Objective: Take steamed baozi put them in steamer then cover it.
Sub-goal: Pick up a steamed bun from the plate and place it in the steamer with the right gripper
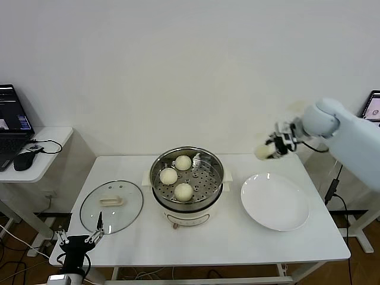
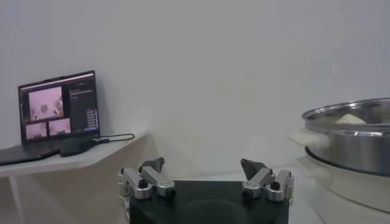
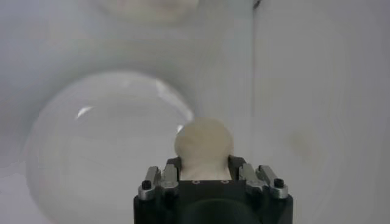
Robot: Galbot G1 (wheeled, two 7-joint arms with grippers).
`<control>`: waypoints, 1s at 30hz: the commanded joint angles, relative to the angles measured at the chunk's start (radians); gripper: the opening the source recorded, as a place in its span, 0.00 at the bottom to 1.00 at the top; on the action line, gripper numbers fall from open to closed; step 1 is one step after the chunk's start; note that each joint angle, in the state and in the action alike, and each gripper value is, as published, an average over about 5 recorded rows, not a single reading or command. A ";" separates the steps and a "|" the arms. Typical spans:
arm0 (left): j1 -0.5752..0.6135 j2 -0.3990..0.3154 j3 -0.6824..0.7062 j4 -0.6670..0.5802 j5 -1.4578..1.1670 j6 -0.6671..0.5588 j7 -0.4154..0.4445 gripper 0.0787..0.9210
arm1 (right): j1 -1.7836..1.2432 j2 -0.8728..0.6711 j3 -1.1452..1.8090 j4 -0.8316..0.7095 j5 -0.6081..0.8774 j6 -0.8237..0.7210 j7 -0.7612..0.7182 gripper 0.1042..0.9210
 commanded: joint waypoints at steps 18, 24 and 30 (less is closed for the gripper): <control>-0.012 -0.013 0.000 0.017 -0.010 -0.008 -0.002 0.88 | 0.032 0.415 -0.271 -0.046 0.332 -0.351 0.258 0.54; -0.019 -0.014 0.003 0.021 -0.012 -0.008 -0.002 0.88 | -0.015 0.430 -0.262 -0.072 0.286 -0.373 0.263 0.54; -0.023 -0.008 0.001 0.026 -0.018 -0.008 -0.002 0.88 | -0.043 0.434 -0.255 -0.110 0.229 -0.372 0.264 0.54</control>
